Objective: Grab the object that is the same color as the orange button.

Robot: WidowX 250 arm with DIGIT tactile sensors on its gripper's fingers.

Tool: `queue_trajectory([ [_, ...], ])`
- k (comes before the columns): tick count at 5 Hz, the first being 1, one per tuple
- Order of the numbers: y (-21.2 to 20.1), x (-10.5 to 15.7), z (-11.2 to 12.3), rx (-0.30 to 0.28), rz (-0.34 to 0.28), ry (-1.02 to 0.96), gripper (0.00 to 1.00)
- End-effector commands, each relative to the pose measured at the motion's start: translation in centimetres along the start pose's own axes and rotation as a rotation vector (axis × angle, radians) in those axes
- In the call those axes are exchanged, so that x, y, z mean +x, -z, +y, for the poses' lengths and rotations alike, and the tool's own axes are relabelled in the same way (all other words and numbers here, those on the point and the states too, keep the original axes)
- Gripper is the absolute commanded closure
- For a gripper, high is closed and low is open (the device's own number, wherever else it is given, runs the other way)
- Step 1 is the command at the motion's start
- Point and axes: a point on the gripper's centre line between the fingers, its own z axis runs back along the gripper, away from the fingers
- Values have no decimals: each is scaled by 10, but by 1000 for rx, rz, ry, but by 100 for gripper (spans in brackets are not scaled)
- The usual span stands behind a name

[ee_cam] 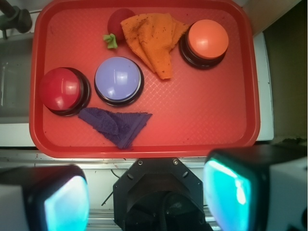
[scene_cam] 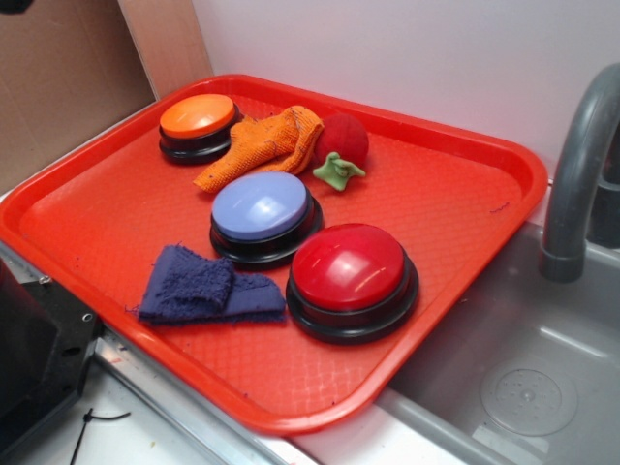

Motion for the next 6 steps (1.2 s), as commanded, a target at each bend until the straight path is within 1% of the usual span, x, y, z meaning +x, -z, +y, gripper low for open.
queue_trajectory([
  [1,0,0,0,0,0,0,0],
  [2,16,19,11,22,-34,58,0],
  [3,31,37,20,6,-63,60,0],
  [4,58,69,28,6,-118,46,0],
  [5,92,104,32,25,-161,24,0],
  [6,121,130,28,51,-198,28,0],
])
